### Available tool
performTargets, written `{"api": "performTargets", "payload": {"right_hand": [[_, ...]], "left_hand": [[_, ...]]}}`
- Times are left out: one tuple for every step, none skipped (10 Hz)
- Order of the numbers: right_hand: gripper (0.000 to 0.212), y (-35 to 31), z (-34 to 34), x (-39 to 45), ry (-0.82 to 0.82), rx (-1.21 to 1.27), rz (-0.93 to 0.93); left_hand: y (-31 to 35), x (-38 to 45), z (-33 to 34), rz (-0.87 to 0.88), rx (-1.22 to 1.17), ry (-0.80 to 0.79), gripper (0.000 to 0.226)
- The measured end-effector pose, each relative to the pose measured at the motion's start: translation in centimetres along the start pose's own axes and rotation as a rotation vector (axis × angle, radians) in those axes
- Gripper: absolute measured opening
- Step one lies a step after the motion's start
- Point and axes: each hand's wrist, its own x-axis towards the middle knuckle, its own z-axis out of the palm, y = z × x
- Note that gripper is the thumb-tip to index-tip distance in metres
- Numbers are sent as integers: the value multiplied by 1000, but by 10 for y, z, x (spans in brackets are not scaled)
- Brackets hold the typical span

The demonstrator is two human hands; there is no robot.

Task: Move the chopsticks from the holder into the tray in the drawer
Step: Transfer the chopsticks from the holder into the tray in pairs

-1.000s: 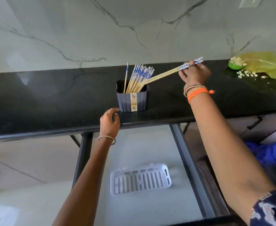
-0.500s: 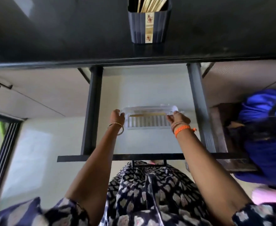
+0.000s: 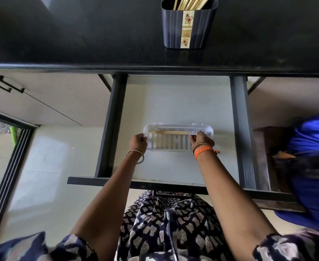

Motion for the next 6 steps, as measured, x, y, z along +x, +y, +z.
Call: {"api": "performTargets", "payload": {"right_hand": [[32,-2,5,8,-62,48,36],[46,-2,4,10,20,112,32],[45,-1,7,9,-10,-27,-5],[45,0,6,9,-11,-76,-24],[43,0,7,8,15,-171,-38],[17,1,5,0,-8,-251,-39]], "left_hand": [[-3,-3,0,-3,2,-11,47],[-4,-7,0,16,1,-4,47],[-5,-8,-1,14,-20,5,48],[-6,-7,0,12,-50,6,48],[-6,-7,0,-2,-57,-2,45],[-2,-8,-3,-11,-96,17,23]]}}
